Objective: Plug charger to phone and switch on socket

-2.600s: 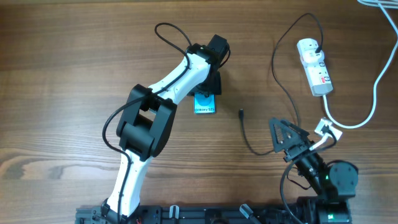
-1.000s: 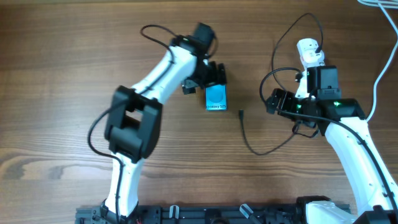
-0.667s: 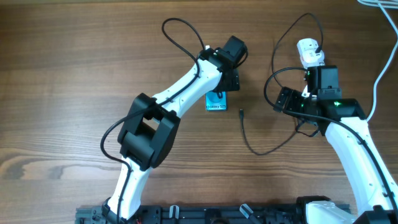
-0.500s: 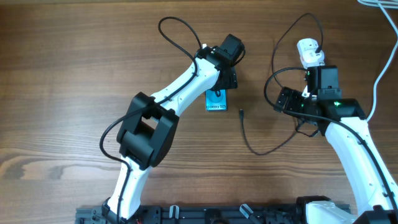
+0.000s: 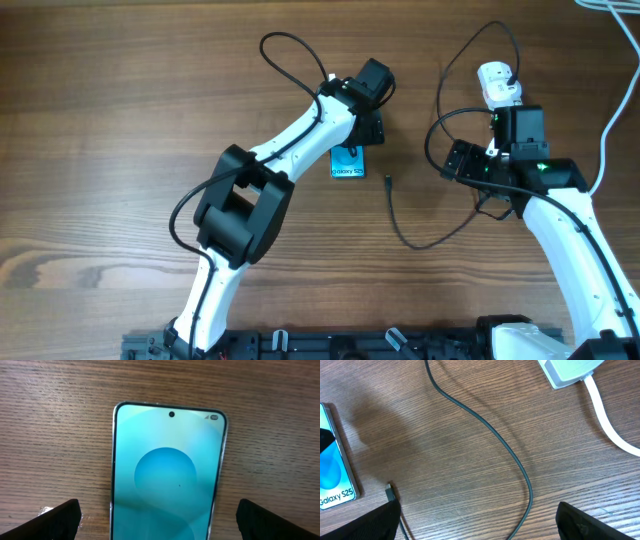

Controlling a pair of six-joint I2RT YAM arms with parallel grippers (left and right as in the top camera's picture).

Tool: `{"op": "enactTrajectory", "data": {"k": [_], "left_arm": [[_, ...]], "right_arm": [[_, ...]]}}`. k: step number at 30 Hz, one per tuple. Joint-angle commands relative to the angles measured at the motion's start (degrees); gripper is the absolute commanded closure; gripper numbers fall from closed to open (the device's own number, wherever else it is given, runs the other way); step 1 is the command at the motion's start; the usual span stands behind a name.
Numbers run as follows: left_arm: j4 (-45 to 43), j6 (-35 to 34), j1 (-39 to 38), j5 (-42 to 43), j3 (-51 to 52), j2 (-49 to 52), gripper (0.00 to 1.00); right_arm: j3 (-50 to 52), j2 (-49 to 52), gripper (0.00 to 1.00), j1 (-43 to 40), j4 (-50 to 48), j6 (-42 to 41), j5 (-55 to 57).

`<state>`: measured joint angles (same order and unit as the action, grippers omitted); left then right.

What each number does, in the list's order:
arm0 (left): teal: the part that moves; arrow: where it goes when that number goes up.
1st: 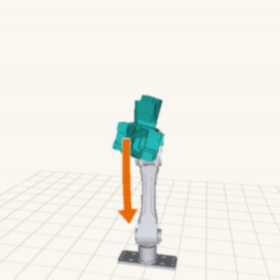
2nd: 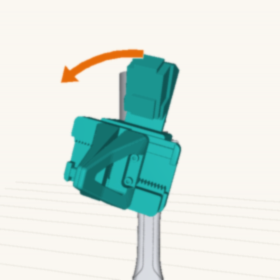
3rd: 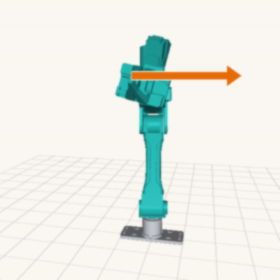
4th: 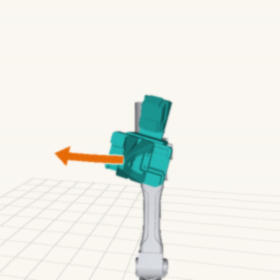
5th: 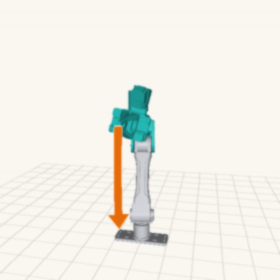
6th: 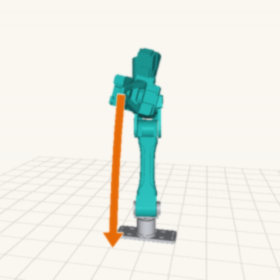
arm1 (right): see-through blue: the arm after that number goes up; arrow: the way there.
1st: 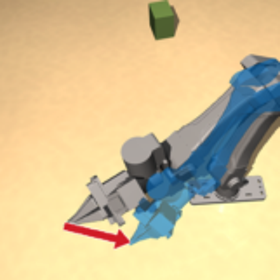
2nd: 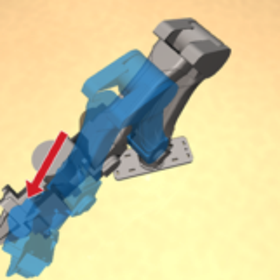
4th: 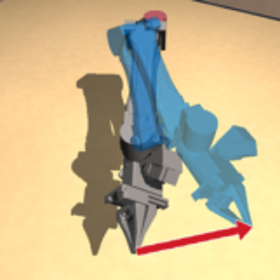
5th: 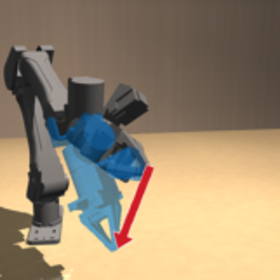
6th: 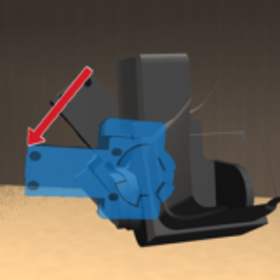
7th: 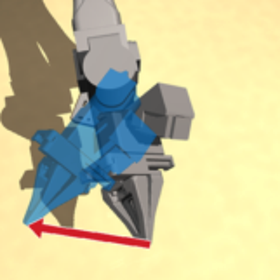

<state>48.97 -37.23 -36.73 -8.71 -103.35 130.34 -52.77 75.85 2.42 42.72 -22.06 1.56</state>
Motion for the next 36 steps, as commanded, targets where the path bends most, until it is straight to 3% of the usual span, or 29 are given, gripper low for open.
{"op": "enactTrajectory", "data": {"k": [1,5,9,10,19,25,36], "left_arm": [[-0.13,-0.52,0.09,0.33,0.22,2.84,0.01],[0.76,-0.37,-0.09,0.31,0.24,4.04,0.02],[1.27,0.96,-0.11,-0.61,0.24,4.07,0.29],[1.81,0.98,-0.07,-1.44,0.24,4.07,0.30],[5.33,0.98,2.86,-1.81,0.24,4.07,0.18],[5.90,3.58,3.85,3.67,0.24,4.07,0.14],[6.14,1.77,3.85,7.82,0.24,4.07,0.25]], "right_arm": [[-0.63,0.24,0.00,-0.24,-0.26,-0.59,1.01],[-0.63,0.24,0.00,-0.24,-0.26,-0.61,1.01],[-0.63,0.24,0.00,-0.24,-0.26,-0.61,1.01],[-0.63,0.24,0.00,-0.24,-0.26,-0.59,1.01],[-0.63,0.24,0.00,-0.24,-0.26,-0.59,1.01],[-0.63,0.24,0.00,-0.24,-0.26,-0.59,1.01],[-0.63,0.24,0.00,-0.24,-0.26,-0.59,1.01]]}}
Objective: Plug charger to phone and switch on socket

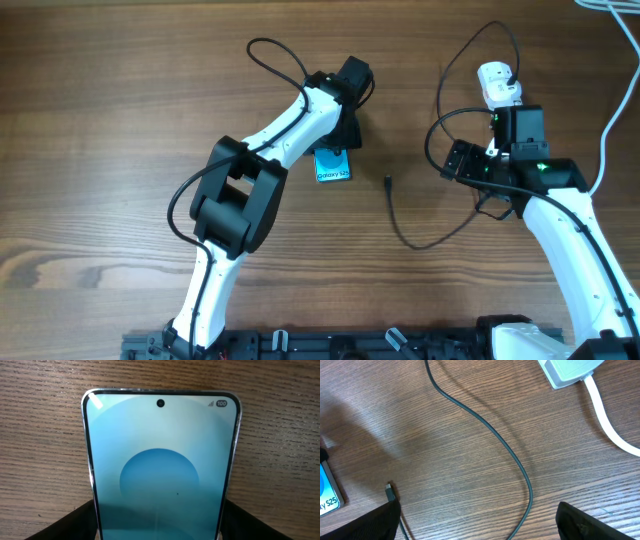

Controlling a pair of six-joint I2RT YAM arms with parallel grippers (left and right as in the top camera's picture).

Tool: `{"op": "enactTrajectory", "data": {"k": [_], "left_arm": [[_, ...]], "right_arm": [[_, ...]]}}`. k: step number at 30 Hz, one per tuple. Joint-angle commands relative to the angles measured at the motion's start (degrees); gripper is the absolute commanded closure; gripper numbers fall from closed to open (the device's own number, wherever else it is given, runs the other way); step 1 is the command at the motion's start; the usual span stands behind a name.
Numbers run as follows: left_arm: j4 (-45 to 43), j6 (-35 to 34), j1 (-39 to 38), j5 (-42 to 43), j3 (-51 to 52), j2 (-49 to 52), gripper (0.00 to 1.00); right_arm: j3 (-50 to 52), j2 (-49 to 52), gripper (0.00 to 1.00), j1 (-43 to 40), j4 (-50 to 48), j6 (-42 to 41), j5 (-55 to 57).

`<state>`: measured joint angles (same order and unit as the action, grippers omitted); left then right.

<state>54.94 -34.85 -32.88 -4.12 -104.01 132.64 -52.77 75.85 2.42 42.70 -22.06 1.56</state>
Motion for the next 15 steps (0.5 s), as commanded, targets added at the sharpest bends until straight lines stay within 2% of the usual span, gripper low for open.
{"op": "enactTrajectory", "data": {"k": [1,3,10,15], "left_arm": [[0.17,-0.61,0.00,3.23,0.90,1.77,0.25],[0.17,-0.57,0.00,3.21,0.90,1.77,0.28],[0.17,-0.57,0.39,3.32,0.87,1.38,0.28],[0.98,-0.59,2.12,6.95,0.87,-0.94,0.29]], "right_arm": [[-0.63,0.24,0.00,-0.24,-0.24,-0.59,1.01],[-0.63,0.24,0.00,-0.24,-0.24,-0.59,1.01],[-0.63,0.24,0.00,-0.24,-0.24,-0.61,1.01],[-0.63,0.24,0.00,-0.24,-0.24,-0.59,1.01]]}}
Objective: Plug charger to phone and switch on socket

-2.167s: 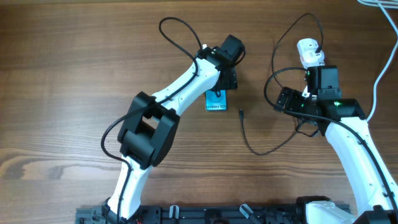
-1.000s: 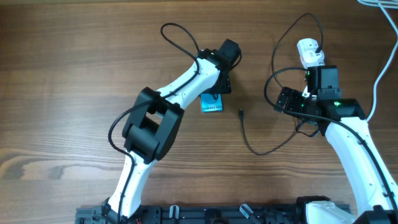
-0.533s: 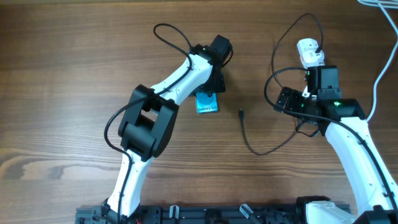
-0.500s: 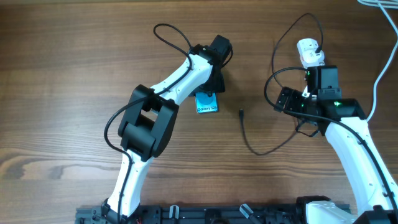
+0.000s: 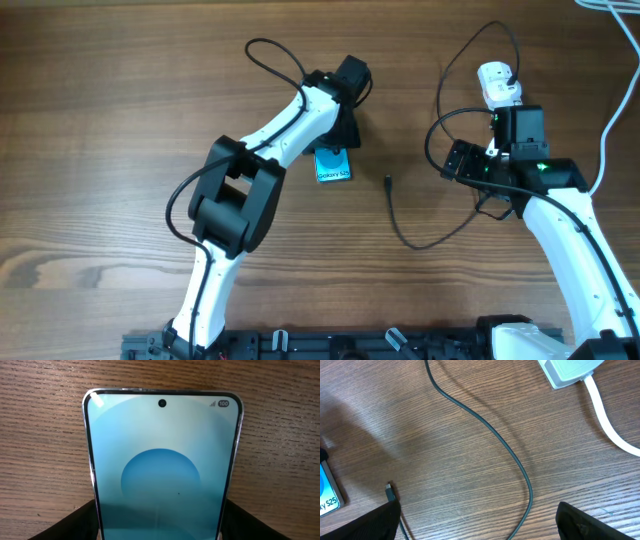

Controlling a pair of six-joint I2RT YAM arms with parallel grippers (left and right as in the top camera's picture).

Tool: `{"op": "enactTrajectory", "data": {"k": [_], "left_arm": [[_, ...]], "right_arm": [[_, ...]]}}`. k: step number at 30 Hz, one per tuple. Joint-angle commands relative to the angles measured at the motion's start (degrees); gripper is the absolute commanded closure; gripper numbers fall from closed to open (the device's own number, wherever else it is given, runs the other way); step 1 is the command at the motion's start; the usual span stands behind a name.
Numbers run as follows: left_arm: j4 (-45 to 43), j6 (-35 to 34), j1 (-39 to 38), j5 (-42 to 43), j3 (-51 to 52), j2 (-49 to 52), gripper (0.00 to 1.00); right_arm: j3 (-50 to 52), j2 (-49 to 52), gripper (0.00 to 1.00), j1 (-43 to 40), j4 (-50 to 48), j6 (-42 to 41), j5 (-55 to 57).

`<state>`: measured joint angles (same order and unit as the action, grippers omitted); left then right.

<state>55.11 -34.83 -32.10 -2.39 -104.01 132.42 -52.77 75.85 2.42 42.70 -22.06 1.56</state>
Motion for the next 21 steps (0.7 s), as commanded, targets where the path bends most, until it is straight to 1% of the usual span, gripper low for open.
{"op": "enactTrajectory", "data": {"k": [1,6,8,10,17,21], "left_arm": [[1.27,-0.59,1.79,5.57,0.87,-1.38,0.29],[4.04,-0.57,3.06,6.64,0.87,-3.74,0.29],[4.74,-0.50,3.63,9.75,0.87,-4.70,0.29],[4.83,-0.28,4.22,10.95,0.87,-5.40,0.29],[6.05,0.09,6.14,11.34,0.87,-6.34,0.29],[5.73,0.09,5.88,11.23,0.87,-6.32,0.28]], "right_arm": [[-0.63,0.24,0.00,-0.24,-0.24,-0.61,1.01],[-0.63,0.24,0.00,-0.24,-0.24,-0.59,1.01],[-0.63,0.24,0.00,-0.24,-0.24,-0.59,1.01],[-0.63,0.24,0.00,-0.24,-0.24,-0.59,1.01],[-0.63,0.24,0.01,-0.24,-0.24,-0.61,1.01],[-0.63,0.24,0.00,-0.24,-0.24,-0.59,1.01]]}}
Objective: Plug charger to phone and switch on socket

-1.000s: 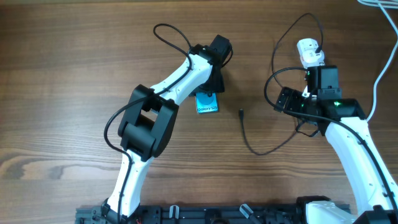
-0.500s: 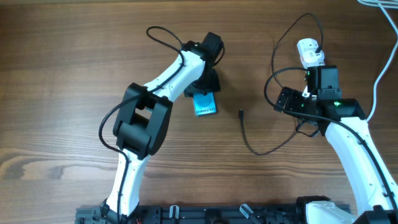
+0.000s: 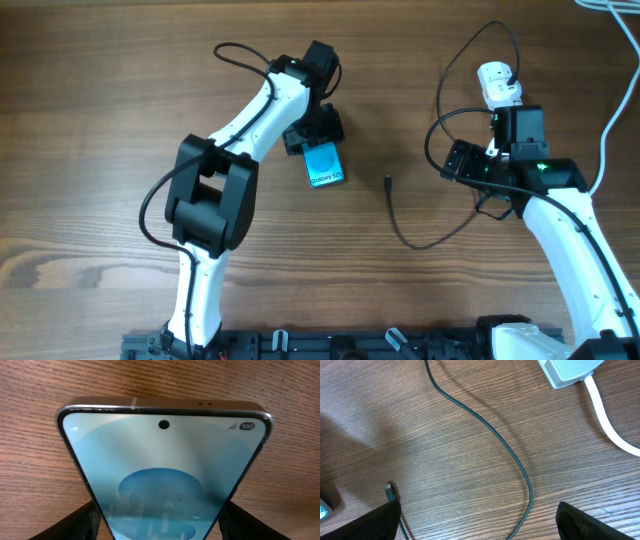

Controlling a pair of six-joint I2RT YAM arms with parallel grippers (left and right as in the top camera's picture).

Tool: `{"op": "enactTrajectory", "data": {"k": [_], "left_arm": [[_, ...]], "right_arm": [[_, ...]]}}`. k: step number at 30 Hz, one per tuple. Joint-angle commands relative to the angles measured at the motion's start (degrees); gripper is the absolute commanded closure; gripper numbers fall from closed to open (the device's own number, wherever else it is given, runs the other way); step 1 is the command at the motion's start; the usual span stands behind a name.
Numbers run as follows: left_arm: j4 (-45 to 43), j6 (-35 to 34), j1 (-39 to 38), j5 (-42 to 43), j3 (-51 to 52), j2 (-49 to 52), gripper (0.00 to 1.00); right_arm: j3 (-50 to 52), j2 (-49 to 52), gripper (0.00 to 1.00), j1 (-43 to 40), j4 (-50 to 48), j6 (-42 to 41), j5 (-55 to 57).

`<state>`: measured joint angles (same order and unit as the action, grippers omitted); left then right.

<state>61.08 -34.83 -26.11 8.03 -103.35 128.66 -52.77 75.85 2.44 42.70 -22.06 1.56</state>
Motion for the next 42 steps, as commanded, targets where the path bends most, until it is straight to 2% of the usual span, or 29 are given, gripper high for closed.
{"op": "enactTrajectory", "data": {"k": [1,11,24,25,27,36,42], "left_arm": [[-0.46,0.07,-0.39,0.28,0.22,-2.54,0.28],[-2.84,-0.42,-5.57,-8.87,0.33,-0.39,0.28],[-5.55,-1.68,-5.79,-9.81,1.38,2.82,0.27],[-5.57,-1.68,-5.97,-9.81,1.92,2.82,0.25],[-5.86,-1.68,-6.51,-9.84,3.02,2.84,0.15],[-7.30,-4.87,-7.74,-12.48,6.12,2.93,0.08],[-5.86,-4.59,-7.65,-12.00,5.95,2.38,0.08]], "right_arm": [[-0.63,0.24,0.00,-0.26,-0.24,-0.61,1.01],[-0.63,0.24,0.00,-0.26,-0.24,-0.59,1.01],[-0.63,0.24,0.00,-0.26,-0.24,-0.59,1.01],[-0.63,0.24,0.00,-0.26,-0.24,-0.61,1.01],[-0.63,0.24,0.00,-0.26,-0.24,-0.59,1.01],[-0.63,0.24,0.00,-0.26,-0.24,-0.59,1.01],[-0.63,0.24,0.00,-0.26,-0.24,-0.59,1.01]]}}
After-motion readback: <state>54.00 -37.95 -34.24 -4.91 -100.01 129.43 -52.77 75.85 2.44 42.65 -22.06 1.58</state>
